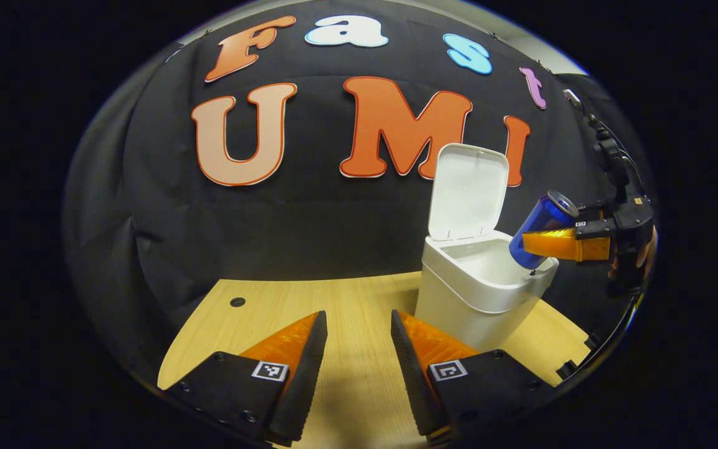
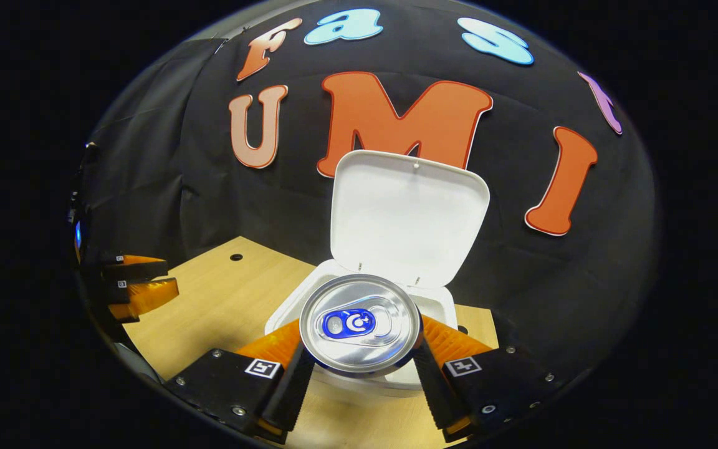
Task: Press the lid of the desktop garbage bin to open it, pick up the crumpled paper on the desktop and throw it into the bin, then pick up the pop can on the desktop and drop it into the bin, and finally close the garbage bin lid.
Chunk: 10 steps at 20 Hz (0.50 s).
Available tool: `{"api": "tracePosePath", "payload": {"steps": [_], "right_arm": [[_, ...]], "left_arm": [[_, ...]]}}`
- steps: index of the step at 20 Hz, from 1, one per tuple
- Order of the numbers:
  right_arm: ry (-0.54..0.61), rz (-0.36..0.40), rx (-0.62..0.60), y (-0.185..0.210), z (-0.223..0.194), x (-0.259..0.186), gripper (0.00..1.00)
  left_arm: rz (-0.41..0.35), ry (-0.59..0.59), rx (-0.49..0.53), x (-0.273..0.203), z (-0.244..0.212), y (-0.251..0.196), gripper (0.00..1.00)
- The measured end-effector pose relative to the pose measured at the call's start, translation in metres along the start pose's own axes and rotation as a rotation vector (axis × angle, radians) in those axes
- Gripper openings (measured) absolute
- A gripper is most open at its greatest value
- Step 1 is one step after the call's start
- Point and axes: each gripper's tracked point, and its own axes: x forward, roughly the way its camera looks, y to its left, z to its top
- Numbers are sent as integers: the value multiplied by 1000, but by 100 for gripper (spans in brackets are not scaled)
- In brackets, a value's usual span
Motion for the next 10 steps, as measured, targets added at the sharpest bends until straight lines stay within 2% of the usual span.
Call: {"api": "tracePosePath", "payload": {"steps": [10], "right_arm": [[100, 1, 14, -2, -28, 31, 81]], "left_arm": [[58, 9, 3, -12, -7, 15, 67]]}}
